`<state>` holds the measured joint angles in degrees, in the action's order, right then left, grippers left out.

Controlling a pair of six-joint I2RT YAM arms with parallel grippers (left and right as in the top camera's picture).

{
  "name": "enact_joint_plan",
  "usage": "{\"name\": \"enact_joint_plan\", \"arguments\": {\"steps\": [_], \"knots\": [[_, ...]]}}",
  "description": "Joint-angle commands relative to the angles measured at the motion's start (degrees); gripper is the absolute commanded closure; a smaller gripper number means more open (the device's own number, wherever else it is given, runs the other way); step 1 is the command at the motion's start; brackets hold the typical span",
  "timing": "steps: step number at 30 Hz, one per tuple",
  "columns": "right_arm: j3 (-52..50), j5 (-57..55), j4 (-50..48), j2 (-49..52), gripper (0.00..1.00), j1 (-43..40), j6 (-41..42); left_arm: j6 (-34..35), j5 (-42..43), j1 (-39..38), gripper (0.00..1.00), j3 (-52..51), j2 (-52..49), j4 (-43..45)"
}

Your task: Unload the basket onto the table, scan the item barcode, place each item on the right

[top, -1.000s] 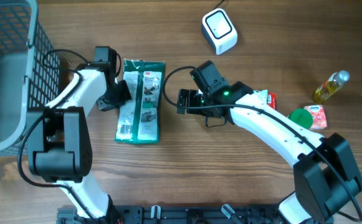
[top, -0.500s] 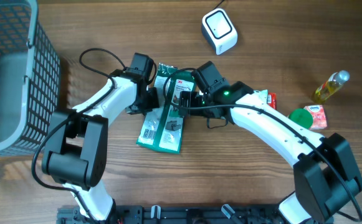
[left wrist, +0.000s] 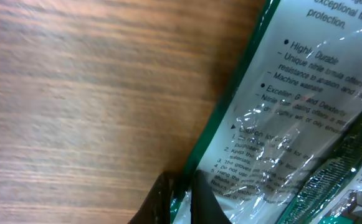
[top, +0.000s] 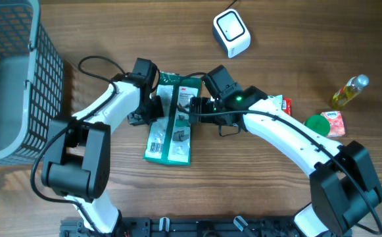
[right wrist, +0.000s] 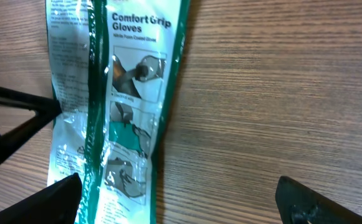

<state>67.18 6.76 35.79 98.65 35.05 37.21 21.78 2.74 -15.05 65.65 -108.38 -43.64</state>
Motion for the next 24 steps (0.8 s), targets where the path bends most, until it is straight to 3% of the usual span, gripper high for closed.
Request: {"name": "enact_joint_plan", "arguments": {"steps": [1,7,12,15,17,21,24], "knots": [[-0.57,-1.27,0.22,0.52,0.0,-0.24,-1.05,0.52,4.39,-2.6,0.96,-4.94,-2.27,-0.02],[-0.57,-1.22,0.26,0.52,0.0,-0.24,-1.03,0.52,5.16,-2.75,0.96,-3.15,-1.99,0.24],[-0.57,-1.25,0.31,0.52,0.0,-0.24,-1.03,-0.98,5.16,-0.2,0.84,4.59,-0.33,-3.96],[-0.57,-1.03,0.35,0.52,0.0,-0.76,-0.55,-2.21,7.58,0.55,0.84,10.38,0.17,-7.58],[-0.57,3.67,1.09,0.52,0.0,-4.22,1.86,-4.85,12.2,0.13,0.82,10.97,0.15,-7.3],[-0.57,11.19,3.63,0.52,0.0,-11.32,-0.61,-5.14,12.87,-2.73,0.82,10.27,-0.33,-6.27],[-0.57,11.17,6.86,0.52,0.0,-12.94,-2.05,-5.07,12.61,-5.4,0.87,8.15,-0.33,-4.85]]}}
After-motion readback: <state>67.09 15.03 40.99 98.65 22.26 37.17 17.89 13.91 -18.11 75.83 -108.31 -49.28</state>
